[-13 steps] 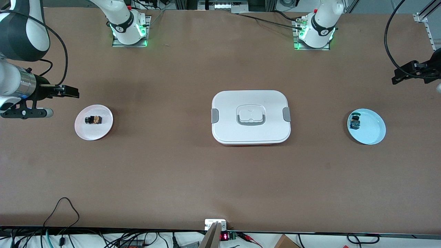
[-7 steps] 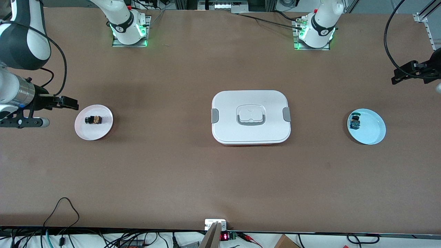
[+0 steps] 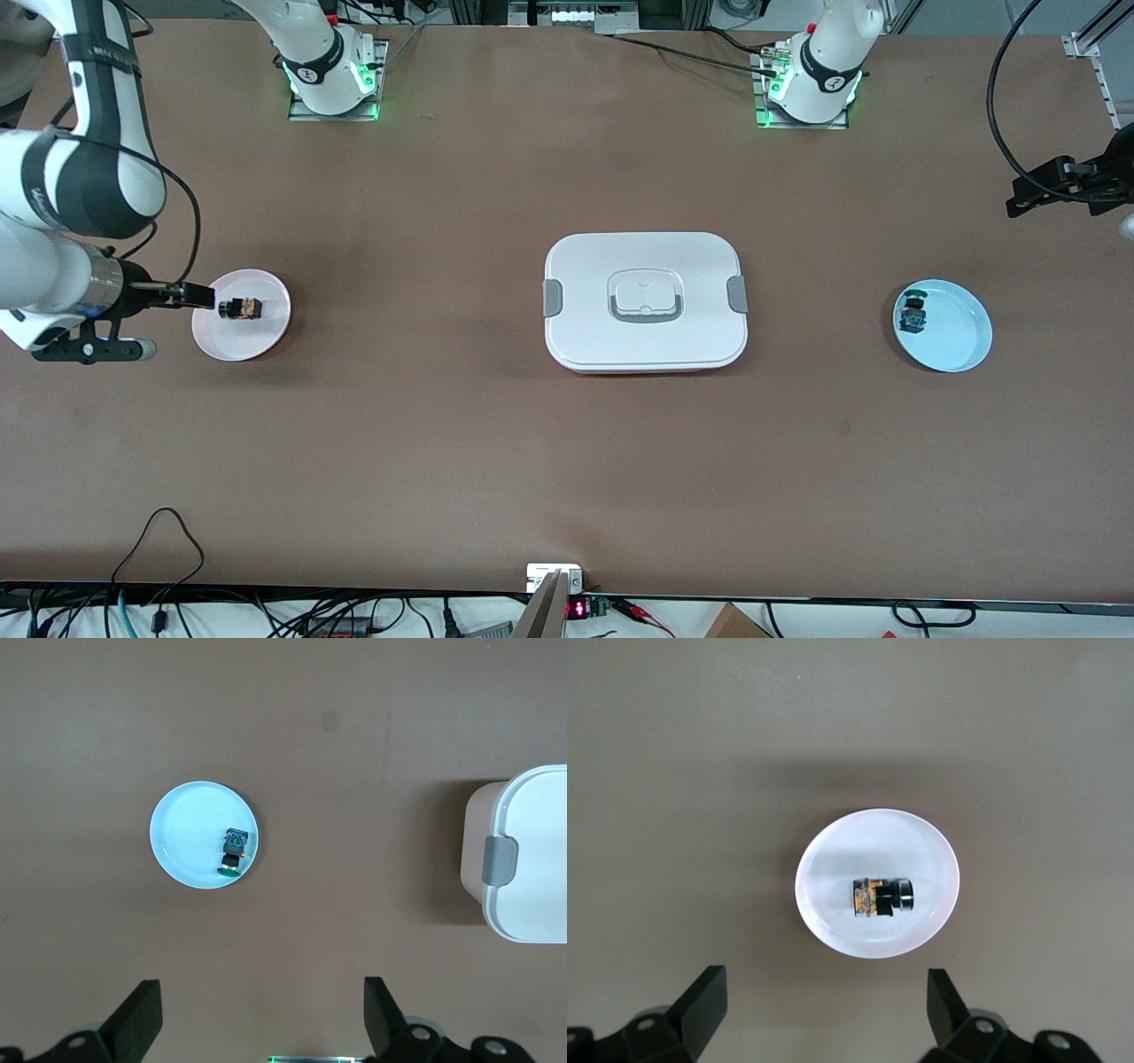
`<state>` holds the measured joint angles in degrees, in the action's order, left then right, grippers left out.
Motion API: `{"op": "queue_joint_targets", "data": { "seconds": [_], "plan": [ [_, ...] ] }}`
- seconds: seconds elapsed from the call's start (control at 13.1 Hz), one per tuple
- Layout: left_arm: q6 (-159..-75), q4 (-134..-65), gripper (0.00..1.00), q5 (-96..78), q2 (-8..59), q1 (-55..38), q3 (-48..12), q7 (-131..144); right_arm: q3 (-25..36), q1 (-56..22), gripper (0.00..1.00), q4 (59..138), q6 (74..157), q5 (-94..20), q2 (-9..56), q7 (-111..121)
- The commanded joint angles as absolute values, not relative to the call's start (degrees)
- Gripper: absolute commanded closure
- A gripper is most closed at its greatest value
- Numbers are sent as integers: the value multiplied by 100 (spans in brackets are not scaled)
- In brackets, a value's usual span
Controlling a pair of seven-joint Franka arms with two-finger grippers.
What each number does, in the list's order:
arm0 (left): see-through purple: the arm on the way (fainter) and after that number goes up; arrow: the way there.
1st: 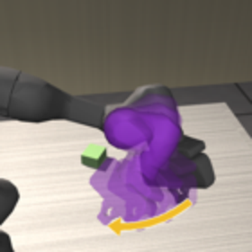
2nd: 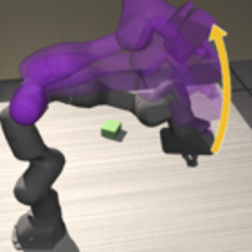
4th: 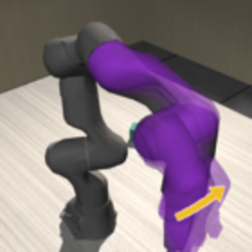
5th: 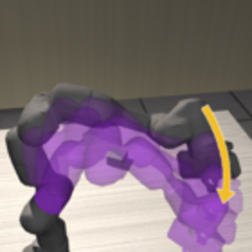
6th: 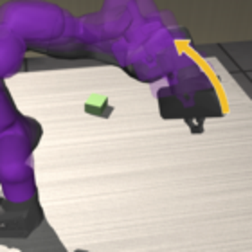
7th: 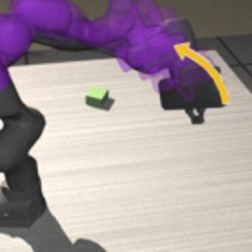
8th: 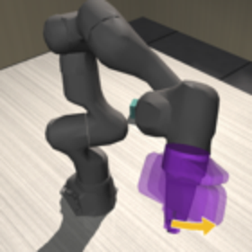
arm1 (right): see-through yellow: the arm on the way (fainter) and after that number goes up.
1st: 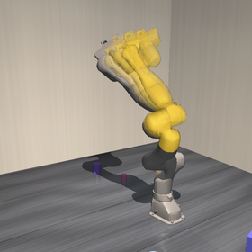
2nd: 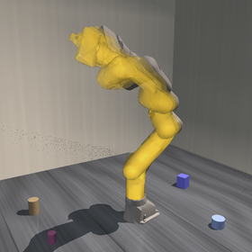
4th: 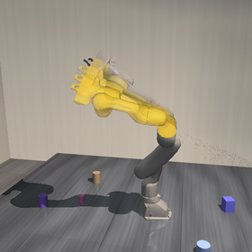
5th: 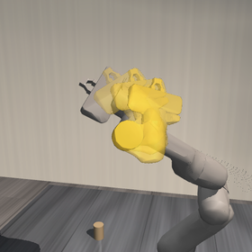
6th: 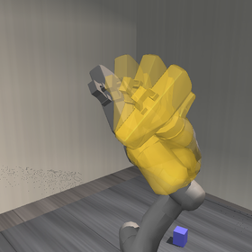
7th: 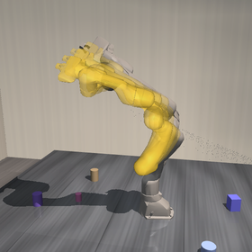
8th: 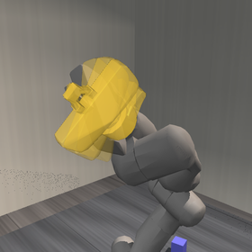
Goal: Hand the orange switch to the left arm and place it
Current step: 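Lower the right gripper over the orange switch on the white plate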
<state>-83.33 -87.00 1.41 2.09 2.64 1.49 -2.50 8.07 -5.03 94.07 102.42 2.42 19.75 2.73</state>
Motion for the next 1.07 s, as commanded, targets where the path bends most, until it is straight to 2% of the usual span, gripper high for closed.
{"op": "queue_joint_targets", "data": {
  "seconds": [0.0, 0.23, 0.61, 0.76, 0.99],
  "plan": [
    [-8358, -8666, 0, 220, 220, 272, 123, -352, 782, -457, 0, 9605, 10615, 264, 2083, 308],
    [-8358, -8657, 0, 220, 211, 272, 123, -352, 774, -474, 0, 10176, 11161, 255, 2030, 325],
    [-8350, -8657, 0, 220, 211, 281, 114, -352, 782, -475, 0, 10441, 11311, 290, 2100, 378],
    [-8350, -8657, 0, 220, 211, 281, 123, -352, 782, -483, 0, 10783, 11425, 308, 2039, 308],
    [-8341, -8649, 0, 220, 211, 281, 123, -352, 782, -352, 0, 11441, 12267, 325, 1802, 395]
  ]
}}
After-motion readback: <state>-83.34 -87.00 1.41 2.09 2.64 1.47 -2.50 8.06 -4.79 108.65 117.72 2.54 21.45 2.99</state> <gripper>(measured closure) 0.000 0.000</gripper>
